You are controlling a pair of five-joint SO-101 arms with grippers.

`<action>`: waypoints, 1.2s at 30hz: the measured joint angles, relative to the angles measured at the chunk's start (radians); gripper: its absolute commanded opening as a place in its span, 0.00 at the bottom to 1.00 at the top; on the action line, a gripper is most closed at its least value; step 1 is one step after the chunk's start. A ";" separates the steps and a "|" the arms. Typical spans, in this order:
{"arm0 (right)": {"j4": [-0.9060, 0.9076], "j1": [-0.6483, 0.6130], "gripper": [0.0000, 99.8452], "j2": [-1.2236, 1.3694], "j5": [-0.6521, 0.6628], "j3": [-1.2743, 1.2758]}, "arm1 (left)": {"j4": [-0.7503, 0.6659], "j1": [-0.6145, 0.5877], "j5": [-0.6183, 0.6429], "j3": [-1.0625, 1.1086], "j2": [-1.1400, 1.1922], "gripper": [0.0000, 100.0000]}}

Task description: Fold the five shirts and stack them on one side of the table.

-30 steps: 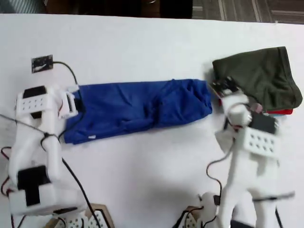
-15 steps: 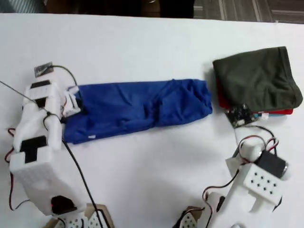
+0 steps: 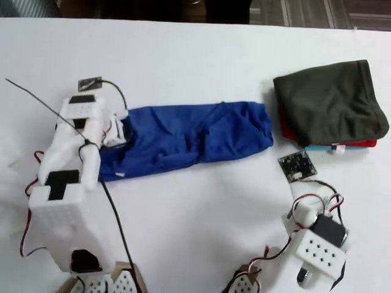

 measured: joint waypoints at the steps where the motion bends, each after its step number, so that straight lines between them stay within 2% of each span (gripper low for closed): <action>1: -0.011 0.000 0.16 -0.020 0.000 0.026 | 0.009 0.002 0.000 -0.012 0.006 0.27; 3: -0.041 0.000 0.16 -0.061 0.000 0.083 | 0.021 0.002 0.000 -0.029 0.023 0.16; 5: -0.083 0.000 0.16 -0.110 0.000 0.147 | 0.032 0.008 0.000 -0.043 0.034 0.00; 7: -0.130 0.000 0.16 -0.161 0.000 0.212 | 0.044 0.034 -0.014 -0.064 0.043 0.04; 8: -0.152 0.000 0.16 -0.189 0.000 0.242 | 0.049 0.038 -0.032 -0.068 0.046 0.02; 13: -0.173 -0.002 0.16 -0.333 0.000 0.330 | 0.077 0.028 -0.094 -0.074 0.055 0.03; 17: -0.127 0.000 0.16 -0.450 -0.015 0.339 | 0.118 -0.041 -0.155 -0.075 0.057 0.03; 21: -0.114 0.000 0.16 -0.511 -0.140 0.339 | 0.169 -0.146 -0.233 -0.109 0.066 0.03; 25: -0.114 0.000 0.16 -0.520 -0.184 0.339 | 0.226 -0.252 -0.307 -0.158 0.071 0.03; 31: -0.114 0.000 0.16 -0.520 -0.195 0.339 | 0.371 -0.370 -0.362 -0.341 0.078 0.03; 36: -0.114 0.000 0.16 -0.520 -0.195 0.339 | 0.545 -0.347 -0.362 -0.557 0.078 0.03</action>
